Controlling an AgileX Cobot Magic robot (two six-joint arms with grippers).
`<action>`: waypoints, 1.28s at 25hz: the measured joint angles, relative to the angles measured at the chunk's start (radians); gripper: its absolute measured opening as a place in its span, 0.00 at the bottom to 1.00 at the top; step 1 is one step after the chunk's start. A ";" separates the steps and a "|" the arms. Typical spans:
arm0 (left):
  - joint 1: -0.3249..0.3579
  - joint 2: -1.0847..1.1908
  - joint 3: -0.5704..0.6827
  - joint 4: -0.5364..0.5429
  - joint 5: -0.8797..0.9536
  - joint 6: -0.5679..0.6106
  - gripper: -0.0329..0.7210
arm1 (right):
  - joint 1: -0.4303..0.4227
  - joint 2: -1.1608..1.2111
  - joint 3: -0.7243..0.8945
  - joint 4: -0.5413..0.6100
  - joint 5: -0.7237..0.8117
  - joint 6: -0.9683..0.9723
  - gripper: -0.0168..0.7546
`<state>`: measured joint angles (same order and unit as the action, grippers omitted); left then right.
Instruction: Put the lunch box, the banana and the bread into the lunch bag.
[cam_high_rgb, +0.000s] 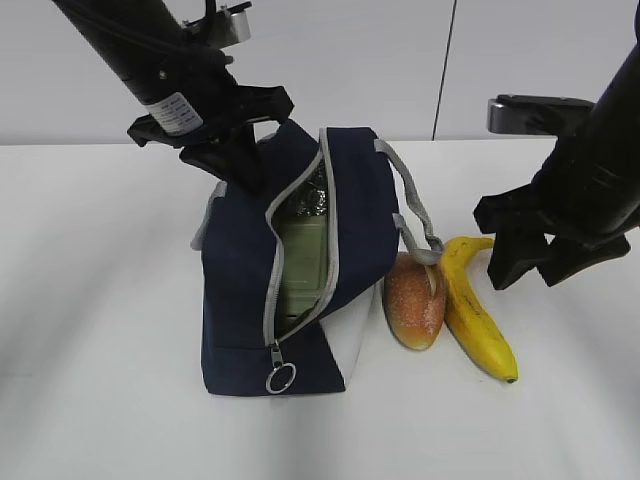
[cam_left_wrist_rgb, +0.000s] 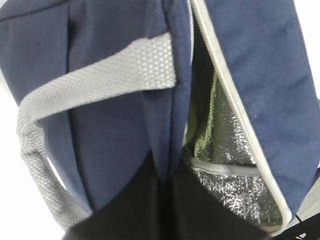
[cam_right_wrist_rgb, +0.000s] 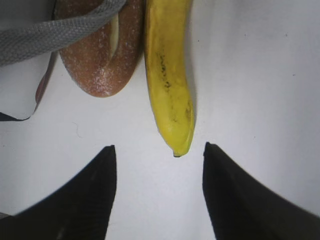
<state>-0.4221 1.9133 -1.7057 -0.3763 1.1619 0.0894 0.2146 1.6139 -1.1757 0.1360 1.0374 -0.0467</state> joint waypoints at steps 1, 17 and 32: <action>0.000 0.000 0.000 0.000 0.001 0.000 0.04 | 0.000 0.000 0.015 -0.002 -0.020 0.000 0.55; 0.000 0.000 0.000 0.011 0.001 0.000 0.04 | 0.000 0.164 0.070 0.000 -0.187 -0.052 0.68; 0.000 0.000 0.000 0.016 0.001 0.000 0.04 | 0.000 0.312 0.070 0.064 -0.293 -0.155 0.68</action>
<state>-0.4221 1.9133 -1.7057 -0.3603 1.1631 0.0894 0.2146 1.9257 -1.1052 0.1997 0.7449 -0.2014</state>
